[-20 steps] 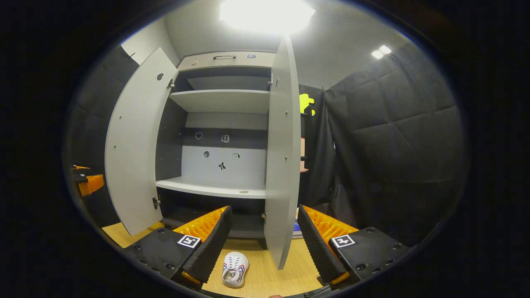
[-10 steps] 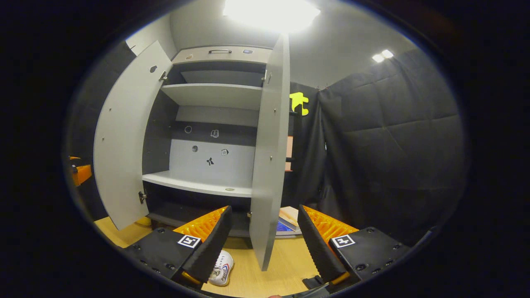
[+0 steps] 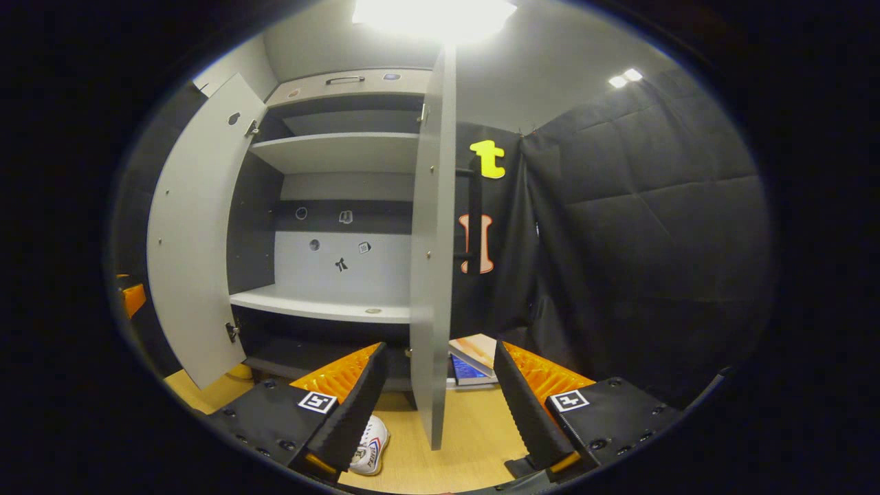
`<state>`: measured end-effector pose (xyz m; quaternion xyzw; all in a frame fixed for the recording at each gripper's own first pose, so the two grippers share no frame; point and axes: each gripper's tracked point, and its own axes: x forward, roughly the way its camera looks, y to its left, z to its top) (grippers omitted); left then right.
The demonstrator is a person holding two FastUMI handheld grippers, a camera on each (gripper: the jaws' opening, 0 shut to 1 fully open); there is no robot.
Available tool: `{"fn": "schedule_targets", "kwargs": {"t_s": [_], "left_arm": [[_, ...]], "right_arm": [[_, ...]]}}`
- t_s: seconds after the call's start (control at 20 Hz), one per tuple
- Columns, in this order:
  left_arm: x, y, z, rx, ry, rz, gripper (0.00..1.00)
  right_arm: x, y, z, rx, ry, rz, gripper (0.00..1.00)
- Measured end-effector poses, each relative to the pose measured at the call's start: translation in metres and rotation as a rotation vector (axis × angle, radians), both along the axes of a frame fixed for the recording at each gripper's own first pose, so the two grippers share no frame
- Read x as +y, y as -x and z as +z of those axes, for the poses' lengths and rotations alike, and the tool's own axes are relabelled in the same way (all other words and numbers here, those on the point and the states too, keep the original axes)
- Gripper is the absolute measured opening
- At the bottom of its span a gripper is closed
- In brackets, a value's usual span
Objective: Grab one shoe with the right hand and put it into the shoe cabinet, grab the other shoe with the left hand and put it into the shoe cabinet; then close the right door with the right hand and the left door with the left hand.
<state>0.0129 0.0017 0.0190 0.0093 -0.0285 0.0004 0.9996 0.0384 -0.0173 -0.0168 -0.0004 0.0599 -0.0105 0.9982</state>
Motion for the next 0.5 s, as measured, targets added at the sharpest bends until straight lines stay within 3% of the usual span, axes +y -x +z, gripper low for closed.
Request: {"fn": "schedule_targets", "kwargs": {"t_s": [0.3, 0.5], "left_arm": [[0.007, 0.012, -0.001, 0.013, -0.009, 0.012, 0.79], [0.008, 0.014, -0.005, 0.015, 0.000, 0.019, 0.79]], "right_arm": [[0.068, -0.006, -0.061, 0.130, 0.048, 0.159, 0.96], [0.101, -0.019, -0.113, 0.239, 0.078, 0.236, 0.99]]}}
